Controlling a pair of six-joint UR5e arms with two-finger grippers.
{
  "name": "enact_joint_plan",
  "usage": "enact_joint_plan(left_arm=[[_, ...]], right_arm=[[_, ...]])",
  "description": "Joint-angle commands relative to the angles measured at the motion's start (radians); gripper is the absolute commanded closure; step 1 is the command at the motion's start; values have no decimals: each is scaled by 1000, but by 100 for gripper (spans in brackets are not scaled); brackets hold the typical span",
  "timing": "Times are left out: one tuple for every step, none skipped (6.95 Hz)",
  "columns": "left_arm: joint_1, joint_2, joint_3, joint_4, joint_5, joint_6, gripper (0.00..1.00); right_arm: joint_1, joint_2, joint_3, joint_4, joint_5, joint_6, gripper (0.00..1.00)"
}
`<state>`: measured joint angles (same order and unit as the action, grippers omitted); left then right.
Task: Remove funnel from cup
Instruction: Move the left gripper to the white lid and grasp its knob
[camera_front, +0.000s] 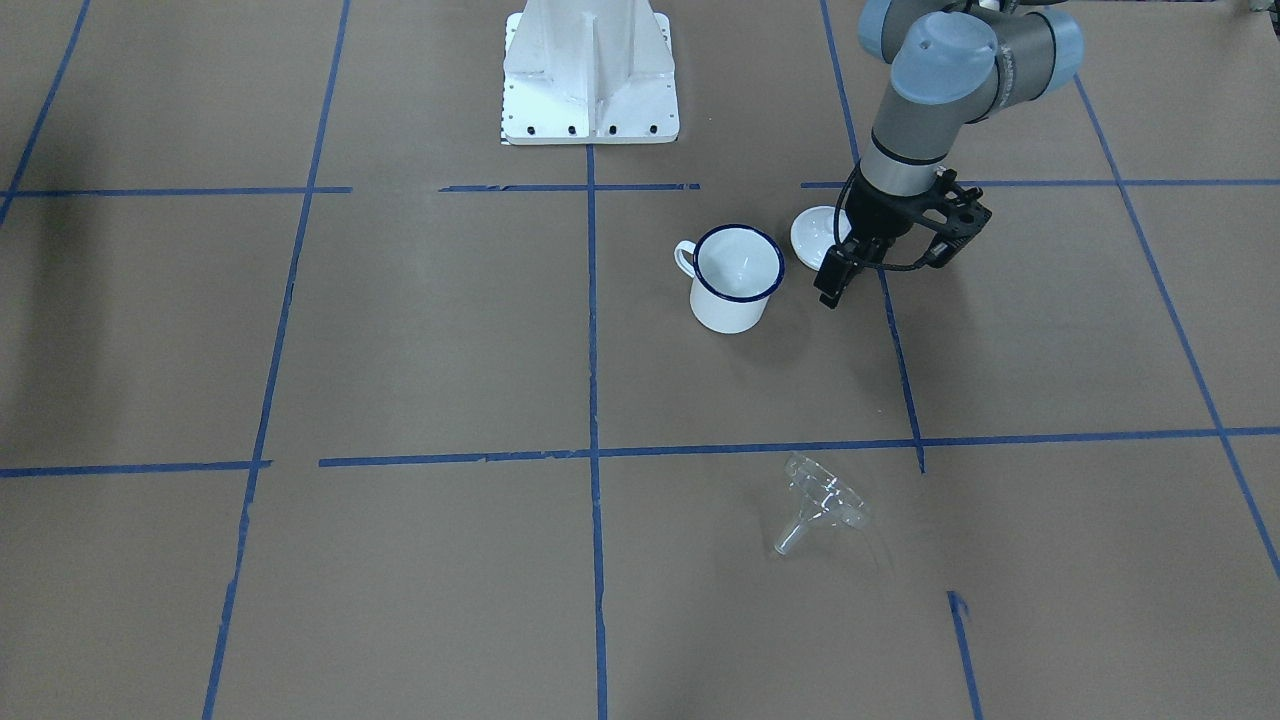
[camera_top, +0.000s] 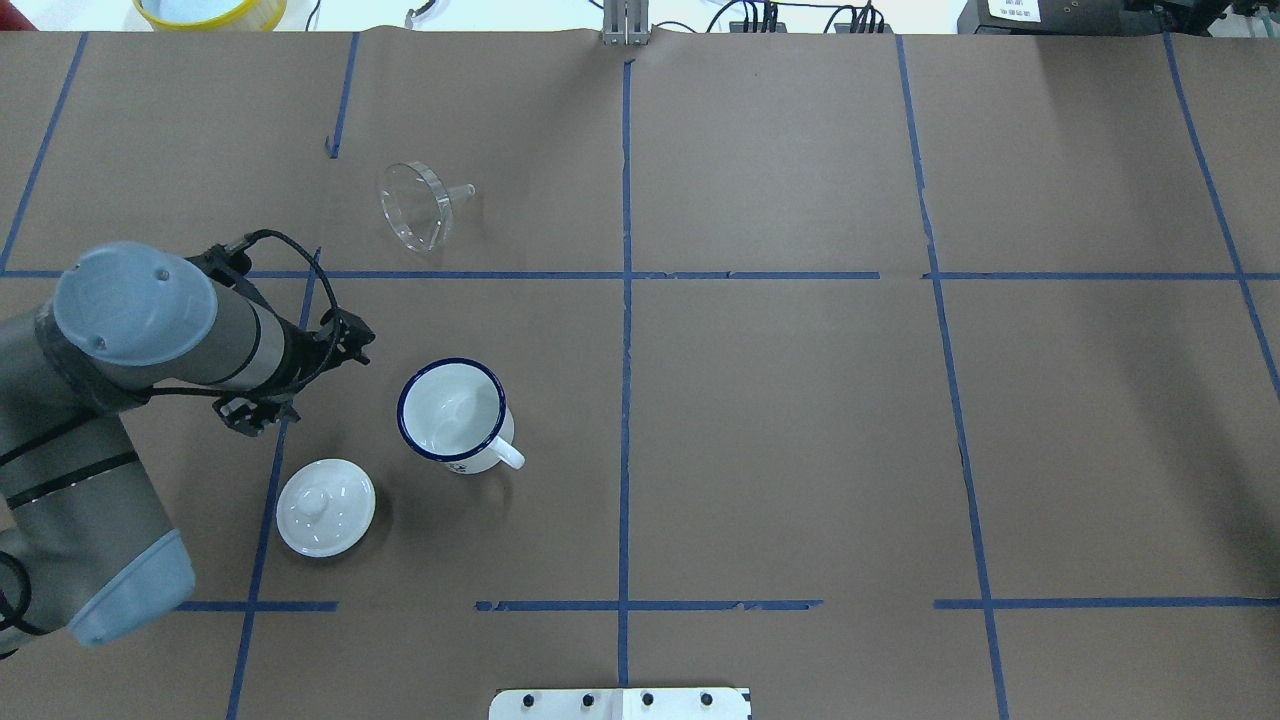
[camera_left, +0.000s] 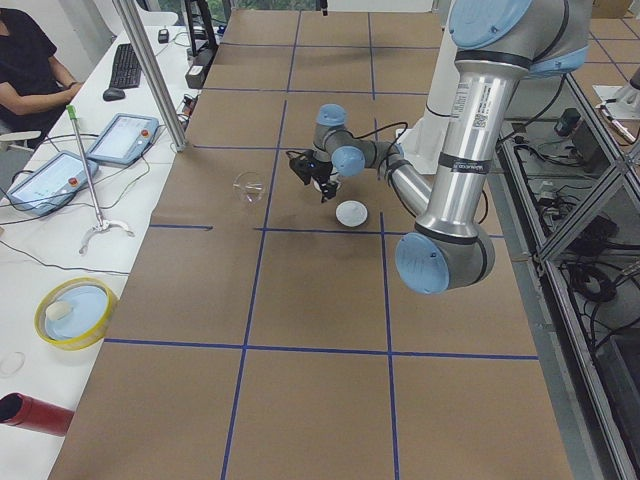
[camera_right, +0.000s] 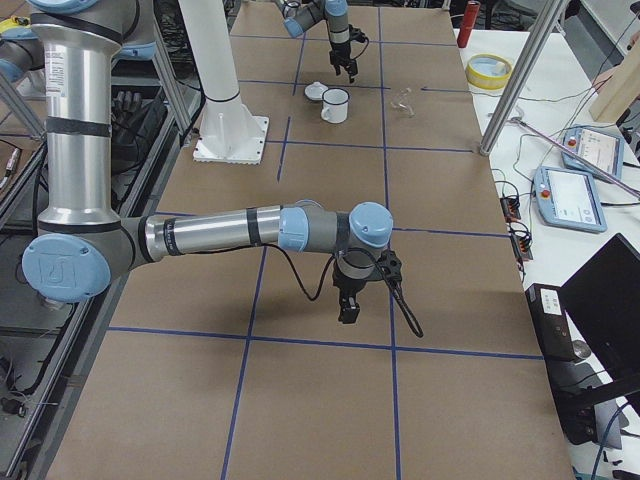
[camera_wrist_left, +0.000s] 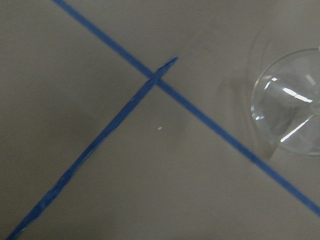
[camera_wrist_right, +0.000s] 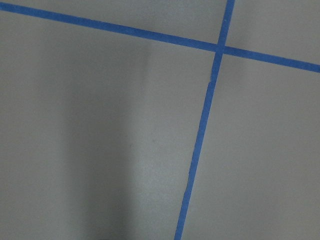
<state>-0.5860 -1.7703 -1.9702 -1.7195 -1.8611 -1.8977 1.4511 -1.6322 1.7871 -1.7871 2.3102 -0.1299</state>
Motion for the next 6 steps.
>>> enact_joint_plan(left_arm=[[111,83,-74,12,-27,-110,3],[120,83,-67,5,-23,-122,5],[120,83,-65,4,-20,-120,8],[120,83,-62,4,-18,-118,12],[121,86,-61,4,-18,-119,15],[129,87,-61,4,-20,-123,21]], right_arm=[[0,0,0,0,0,0,0],[0,0,0,0,0,1,0],[0,0,0,0,0,0,0],[0,0,0,0,0,0,0],[0,0,0,0,0,1,0],[0,0,0,0,0,1,0]])
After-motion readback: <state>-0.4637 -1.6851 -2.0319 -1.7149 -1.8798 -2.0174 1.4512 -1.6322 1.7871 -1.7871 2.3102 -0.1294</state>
